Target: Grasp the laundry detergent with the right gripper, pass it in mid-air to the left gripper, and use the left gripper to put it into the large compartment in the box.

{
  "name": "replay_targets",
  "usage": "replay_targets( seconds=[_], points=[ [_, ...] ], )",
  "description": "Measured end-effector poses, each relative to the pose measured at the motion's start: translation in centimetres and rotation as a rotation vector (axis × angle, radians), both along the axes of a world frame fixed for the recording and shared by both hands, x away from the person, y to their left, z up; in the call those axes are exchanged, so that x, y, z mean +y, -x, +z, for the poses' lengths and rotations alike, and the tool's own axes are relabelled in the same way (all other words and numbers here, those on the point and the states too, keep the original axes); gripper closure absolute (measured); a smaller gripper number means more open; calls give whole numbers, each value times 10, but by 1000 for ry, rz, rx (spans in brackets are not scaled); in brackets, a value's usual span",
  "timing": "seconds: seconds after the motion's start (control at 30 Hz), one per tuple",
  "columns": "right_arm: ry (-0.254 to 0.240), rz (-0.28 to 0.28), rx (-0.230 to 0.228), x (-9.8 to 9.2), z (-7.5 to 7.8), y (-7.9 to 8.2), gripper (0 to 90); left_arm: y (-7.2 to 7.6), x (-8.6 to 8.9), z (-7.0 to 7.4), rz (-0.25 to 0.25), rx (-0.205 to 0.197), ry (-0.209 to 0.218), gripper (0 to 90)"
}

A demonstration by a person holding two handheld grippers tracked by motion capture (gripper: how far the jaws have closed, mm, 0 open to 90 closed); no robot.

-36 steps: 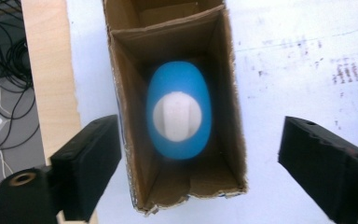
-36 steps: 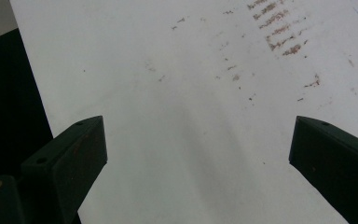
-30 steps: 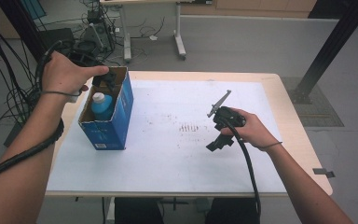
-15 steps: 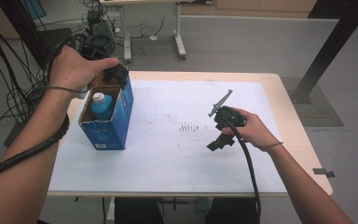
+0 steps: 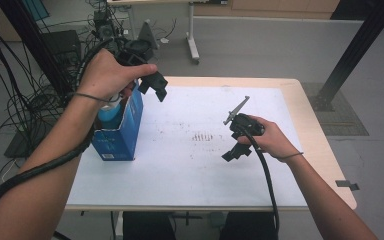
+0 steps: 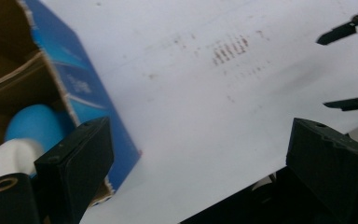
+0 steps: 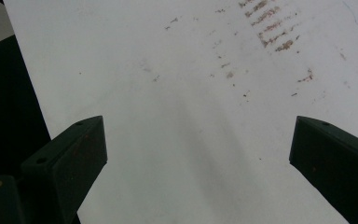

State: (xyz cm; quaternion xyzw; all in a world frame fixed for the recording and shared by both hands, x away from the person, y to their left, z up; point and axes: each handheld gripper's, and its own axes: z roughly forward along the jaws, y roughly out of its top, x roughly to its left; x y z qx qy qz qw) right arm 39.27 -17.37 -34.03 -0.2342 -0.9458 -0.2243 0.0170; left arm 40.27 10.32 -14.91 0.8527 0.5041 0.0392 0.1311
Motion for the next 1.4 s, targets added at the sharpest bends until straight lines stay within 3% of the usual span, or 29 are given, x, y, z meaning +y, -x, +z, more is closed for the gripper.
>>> replay_targets(
  seconds=[0.7, 1.03, 1.4],
  points=[
    [2, -35, 2, -6, 0, 6, 35, 15, -77, -34, -191, 74, -2, 81],
    [7, -32, 2, -6, -2, 7, 35, 14, -91, -55, -219, 108, -28, 81],
    [3, -36, 3, -6, -2, 8, 35, 15, -91, -56, -222, 109, -23, 81]
  ],
)
